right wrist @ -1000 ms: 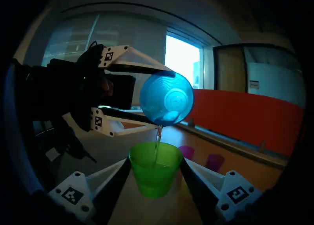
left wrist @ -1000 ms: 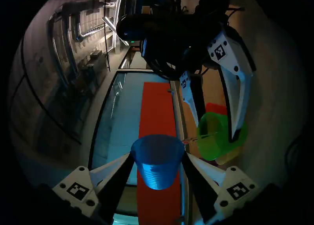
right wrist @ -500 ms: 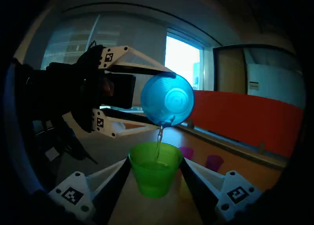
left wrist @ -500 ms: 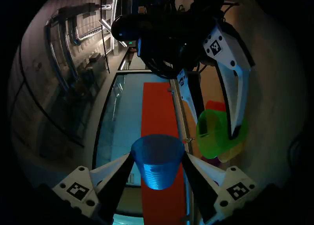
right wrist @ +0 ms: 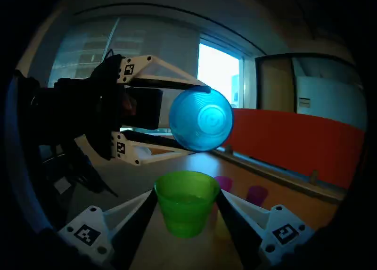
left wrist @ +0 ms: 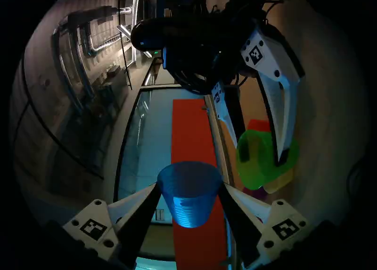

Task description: Pour water

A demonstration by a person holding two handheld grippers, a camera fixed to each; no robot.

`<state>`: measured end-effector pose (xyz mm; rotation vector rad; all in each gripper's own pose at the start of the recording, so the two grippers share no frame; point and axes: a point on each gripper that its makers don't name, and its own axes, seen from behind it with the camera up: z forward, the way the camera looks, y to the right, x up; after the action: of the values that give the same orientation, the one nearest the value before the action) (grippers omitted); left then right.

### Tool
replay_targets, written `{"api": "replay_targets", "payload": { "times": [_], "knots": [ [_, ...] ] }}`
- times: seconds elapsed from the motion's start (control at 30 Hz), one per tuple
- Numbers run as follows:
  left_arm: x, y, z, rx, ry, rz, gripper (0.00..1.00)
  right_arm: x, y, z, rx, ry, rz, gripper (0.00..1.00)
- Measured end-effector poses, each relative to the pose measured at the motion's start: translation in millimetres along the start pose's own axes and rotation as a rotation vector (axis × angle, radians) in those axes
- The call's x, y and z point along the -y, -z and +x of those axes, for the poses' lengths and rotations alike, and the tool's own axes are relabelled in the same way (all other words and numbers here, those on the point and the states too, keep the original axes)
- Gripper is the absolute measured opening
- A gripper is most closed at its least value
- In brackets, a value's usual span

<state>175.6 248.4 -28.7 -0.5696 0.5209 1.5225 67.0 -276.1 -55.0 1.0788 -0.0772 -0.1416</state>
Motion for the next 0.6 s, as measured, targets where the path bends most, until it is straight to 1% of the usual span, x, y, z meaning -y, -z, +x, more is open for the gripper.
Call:
{"api": "replay_targets", "payload": {
  "times": [0.2,0.4,0.5,0.6],
  "knots": [
    [3.7,-1.1,-2,-0.001,0.026,0.001,0.85,-1,0.4,0,-0.001,0.003,-0.001,0.91],
    [5.8,-0.2,-5,0.001,0.073,-0.002,0.85,-1,0.6,0,-0.001,0.002,-0.004,0.91],
    [6.3,-0.1,-7,0.006,0.103,-0.001,0.85,-1,0.9,1,-0.002,0.003,-0.006,0.91],
    [4.9,-0.1,-12,0.016,0.153,-0.003,0.85,0,1.5,2,-0.002,0.002,-0.006,0.91]
  ]
}}
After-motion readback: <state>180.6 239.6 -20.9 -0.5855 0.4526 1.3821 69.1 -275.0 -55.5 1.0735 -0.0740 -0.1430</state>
